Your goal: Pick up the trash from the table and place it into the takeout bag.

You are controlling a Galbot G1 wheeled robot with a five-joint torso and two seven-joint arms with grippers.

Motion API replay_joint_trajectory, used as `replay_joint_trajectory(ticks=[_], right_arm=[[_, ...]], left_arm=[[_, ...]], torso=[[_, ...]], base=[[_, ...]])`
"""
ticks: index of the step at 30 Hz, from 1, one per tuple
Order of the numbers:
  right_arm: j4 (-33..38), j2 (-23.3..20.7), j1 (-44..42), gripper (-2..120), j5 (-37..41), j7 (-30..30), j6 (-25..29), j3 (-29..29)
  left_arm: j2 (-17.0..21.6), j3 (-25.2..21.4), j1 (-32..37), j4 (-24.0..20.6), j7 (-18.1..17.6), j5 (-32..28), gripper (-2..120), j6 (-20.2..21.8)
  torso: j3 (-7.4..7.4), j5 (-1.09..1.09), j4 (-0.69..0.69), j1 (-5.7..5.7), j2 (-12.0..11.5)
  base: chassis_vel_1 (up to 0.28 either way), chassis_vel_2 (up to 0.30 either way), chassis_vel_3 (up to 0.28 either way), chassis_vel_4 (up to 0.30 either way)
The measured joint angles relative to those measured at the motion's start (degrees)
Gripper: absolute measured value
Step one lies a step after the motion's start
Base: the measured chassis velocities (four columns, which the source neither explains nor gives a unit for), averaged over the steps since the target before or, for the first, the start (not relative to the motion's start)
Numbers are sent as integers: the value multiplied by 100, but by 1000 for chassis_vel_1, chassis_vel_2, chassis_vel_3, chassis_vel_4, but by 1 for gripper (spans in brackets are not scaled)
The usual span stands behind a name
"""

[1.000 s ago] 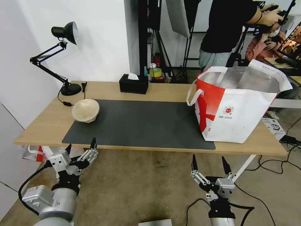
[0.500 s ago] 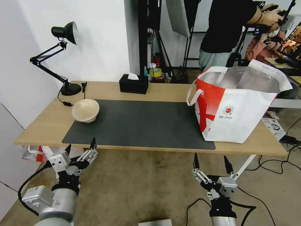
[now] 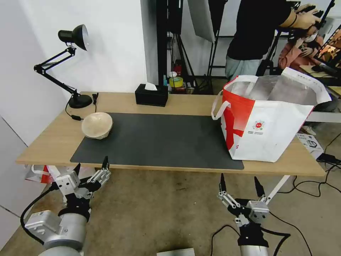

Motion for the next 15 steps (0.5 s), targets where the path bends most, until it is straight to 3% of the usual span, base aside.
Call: replay_joint_trajectory(ticks=[12, 15], right_arm=[[0, 0, 0, 100, -3, 0, 0, 0], [0, 0, 0, 100, -4, 0, 0, 0]], left_arm=[[43, -80, -53, 0, 19, -121, 100, 39], [190, -186, -135, 0, -93, -810, 100, 202]], torso=[[0, 0, 0, 0, 0], [0, 0, 0, 0, 0]], base=[[0, 0, 0, 0], [0, 0, 0, 0]])
